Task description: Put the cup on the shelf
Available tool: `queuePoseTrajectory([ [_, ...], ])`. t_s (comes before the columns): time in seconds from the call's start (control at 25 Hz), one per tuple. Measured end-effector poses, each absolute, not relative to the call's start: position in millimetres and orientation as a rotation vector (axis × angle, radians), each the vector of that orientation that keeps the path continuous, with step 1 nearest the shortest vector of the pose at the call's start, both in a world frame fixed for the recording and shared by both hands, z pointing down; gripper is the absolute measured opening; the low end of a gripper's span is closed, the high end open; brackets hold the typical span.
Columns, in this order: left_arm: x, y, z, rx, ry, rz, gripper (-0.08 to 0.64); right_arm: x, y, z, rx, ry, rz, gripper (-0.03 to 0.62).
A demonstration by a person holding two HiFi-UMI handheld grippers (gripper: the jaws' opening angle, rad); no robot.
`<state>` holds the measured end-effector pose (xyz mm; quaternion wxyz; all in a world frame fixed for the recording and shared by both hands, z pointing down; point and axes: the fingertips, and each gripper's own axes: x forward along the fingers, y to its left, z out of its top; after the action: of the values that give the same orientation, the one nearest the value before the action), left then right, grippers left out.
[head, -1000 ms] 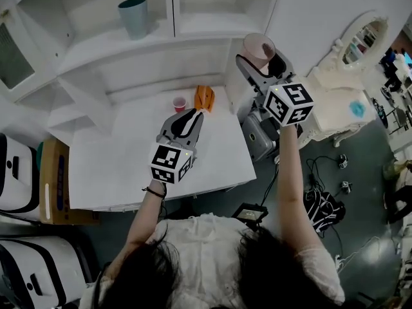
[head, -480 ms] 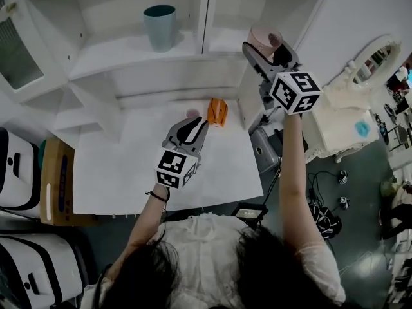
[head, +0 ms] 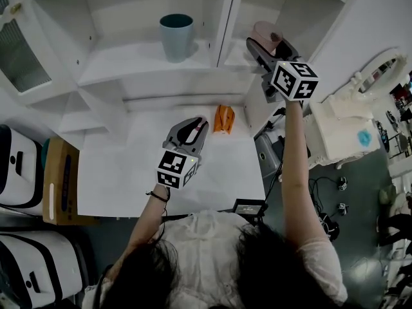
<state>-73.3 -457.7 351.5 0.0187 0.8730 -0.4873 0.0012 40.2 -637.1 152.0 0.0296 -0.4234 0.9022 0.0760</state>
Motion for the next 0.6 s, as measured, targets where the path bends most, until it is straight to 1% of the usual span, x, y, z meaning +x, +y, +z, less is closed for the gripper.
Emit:
queuePoseTrajectory([
  [0.4,-88,-471,358,2.693,-1.532,0.022,0.075,31,-661,155,-1.369,2.854,0.167,0.336],
  [0.6,-87,-474,357,2.694,-1.531,0.022,0.075,21,-661,164,-1.398,2.939,0.244,0.336],
])
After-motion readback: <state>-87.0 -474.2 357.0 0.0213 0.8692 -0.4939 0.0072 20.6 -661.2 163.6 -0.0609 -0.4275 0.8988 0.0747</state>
